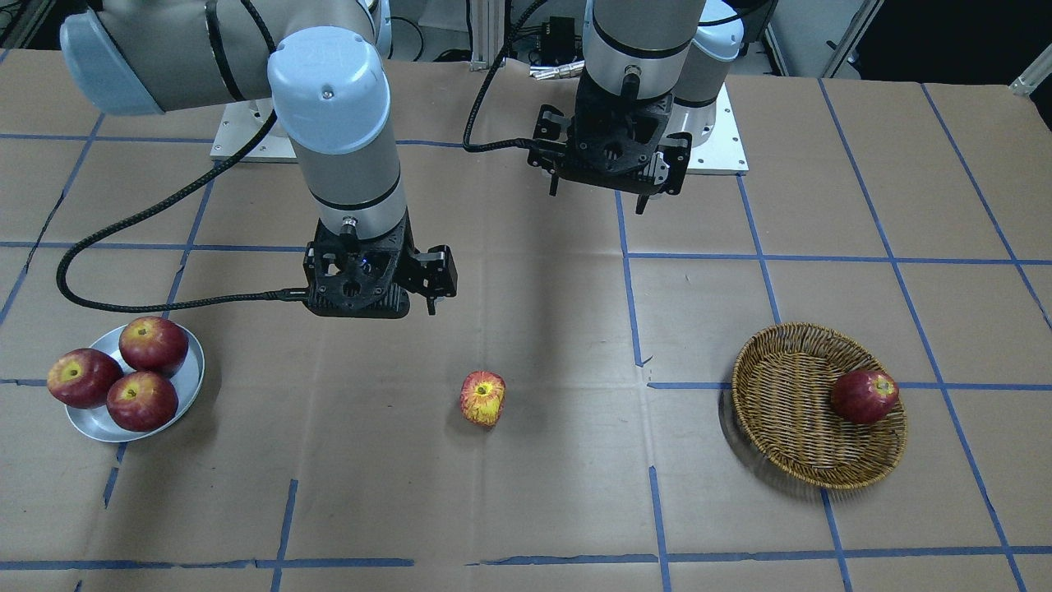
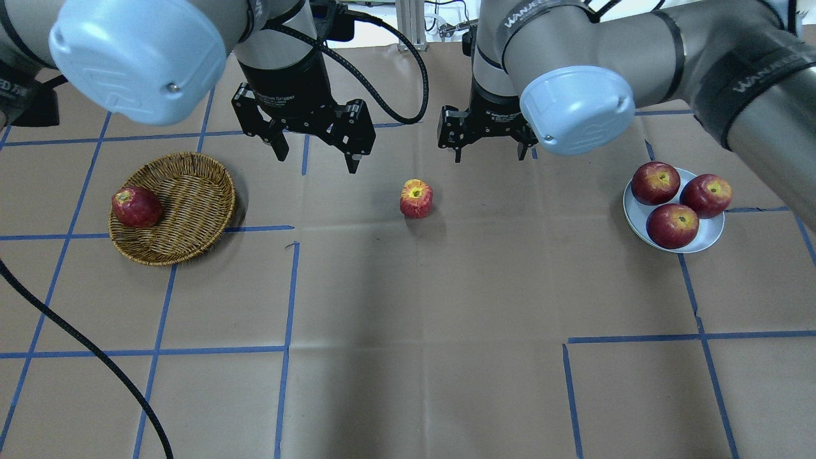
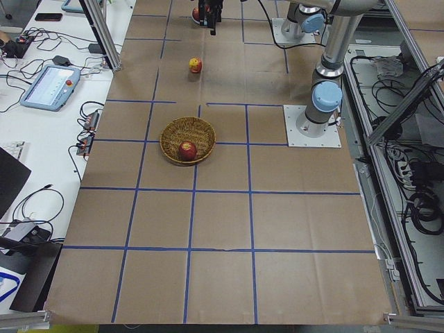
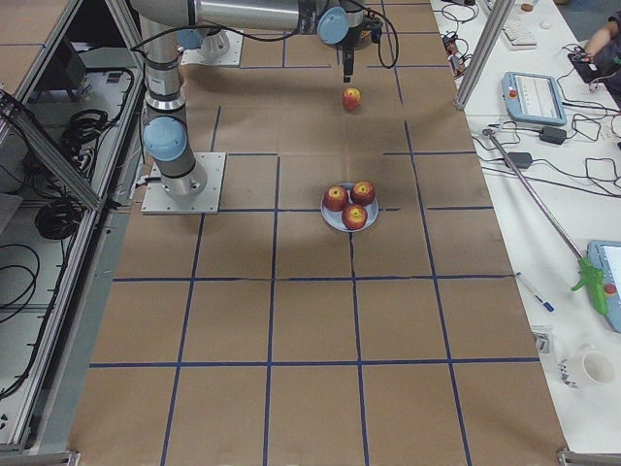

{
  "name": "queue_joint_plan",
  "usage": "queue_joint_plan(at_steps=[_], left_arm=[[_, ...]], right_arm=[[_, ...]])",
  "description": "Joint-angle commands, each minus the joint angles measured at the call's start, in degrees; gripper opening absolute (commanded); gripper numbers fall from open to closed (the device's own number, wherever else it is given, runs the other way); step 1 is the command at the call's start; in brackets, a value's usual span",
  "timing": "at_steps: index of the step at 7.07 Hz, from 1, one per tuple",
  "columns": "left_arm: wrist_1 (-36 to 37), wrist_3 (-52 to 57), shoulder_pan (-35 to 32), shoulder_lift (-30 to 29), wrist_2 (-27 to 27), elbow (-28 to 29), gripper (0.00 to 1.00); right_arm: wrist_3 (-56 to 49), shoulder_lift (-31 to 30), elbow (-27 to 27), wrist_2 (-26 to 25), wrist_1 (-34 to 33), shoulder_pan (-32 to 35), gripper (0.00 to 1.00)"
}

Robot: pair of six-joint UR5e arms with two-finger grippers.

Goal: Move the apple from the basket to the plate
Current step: 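Move the right gripper over the apple at the table center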

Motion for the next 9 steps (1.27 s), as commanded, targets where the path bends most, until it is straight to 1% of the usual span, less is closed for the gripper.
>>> queue_joint_plan(at_steps=[1,2,3,4,5,8,9], left_arm=[[0.16,0.66,1.86,0.54,0.07,-0.49,0.99],[0.08,0.66,1.86,0.54,0.15,-0.32,0.99],[0.07,0.83,1.94,1.15,1.98,0.12,0.99],[-0.01,0.83,1.94,2.11,3.57,-0.92,0.99],[-0.01,0.83,1.94,2.30,3.50,-1.02,0.99],[-0.01,0.83,2.03,2.12,3.67,-1.11,0.99],[-0.10,0.83,2.03,2.04,3.67,-1.11,0.99]], right_arm=[[1.29,1.28,0.24,0.15,-0.33,0.29,1.00],[2.77,3.11,0.16,0.16,-1.20,1.77,1.00],[5.57,6.17,0.16,0.16,-6.00,4.83,1.00],[6.65,9.68,0.07,-0.37,-11.27,7.03,1.00],[6.74,11.81,0.07,-0.46,-14.45,7.66,1.00],[6.48,16.91,0.24,-0.11,-19.04,7.76,1.00],[6.05,17.79,0.24,-0.37,-19.40,7.67,1.00]])
